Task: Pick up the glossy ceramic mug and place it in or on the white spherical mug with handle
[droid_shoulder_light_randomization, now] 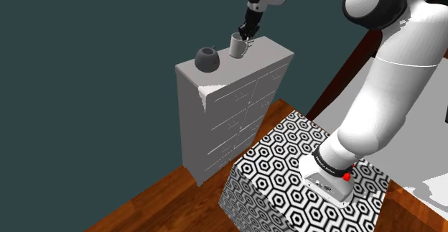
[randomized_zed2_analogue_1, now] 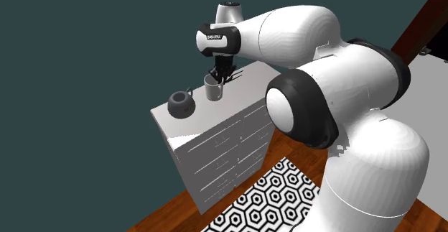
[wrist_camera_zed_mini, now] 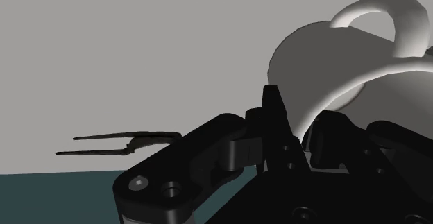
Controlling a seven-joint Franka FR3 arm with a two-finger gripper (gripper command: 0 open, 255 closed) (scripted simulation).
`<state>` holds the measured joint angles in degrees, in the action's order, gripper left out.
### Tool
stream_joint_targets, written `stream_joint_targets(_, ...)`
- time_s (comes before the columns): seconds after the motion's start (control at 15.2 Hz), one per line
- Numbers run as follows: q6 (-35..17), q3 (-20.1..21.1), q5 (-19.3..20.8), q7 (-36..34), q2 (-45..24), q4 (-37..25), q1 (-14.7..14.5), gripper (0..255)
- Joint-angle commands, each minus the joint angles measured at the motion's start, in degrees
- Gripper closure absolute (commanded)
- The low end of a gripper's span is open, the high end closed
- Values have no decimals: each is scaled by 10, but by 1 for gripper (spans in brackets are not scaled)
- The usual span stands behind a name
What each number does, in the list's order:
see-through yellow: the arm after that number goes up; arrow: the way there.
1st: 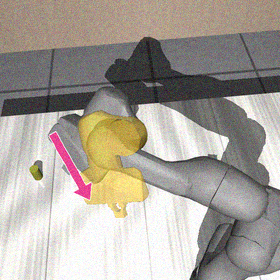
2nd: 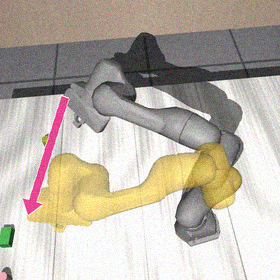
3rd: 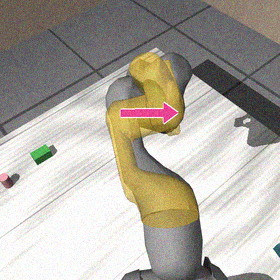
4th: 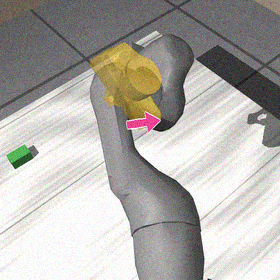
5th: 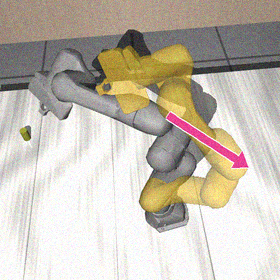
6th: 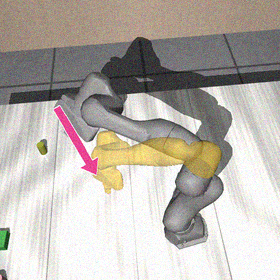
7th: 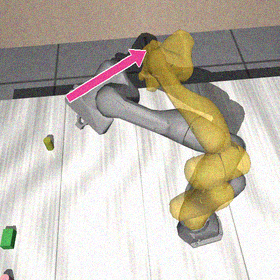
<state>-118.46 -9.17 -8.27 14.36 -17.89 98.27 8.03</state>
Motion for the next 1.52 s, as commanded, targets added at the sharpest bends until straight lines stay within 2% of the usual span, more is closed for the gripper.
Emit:
stream_joint_targets(0.0,14,0,2,-3,5,-9,-1,255)
stream_joint_targets(1.25,148,-3,11,-17,24,-125,1,255)
stream_joint_targets(1.45,159,9,14,-54,14,-149,-21,255)
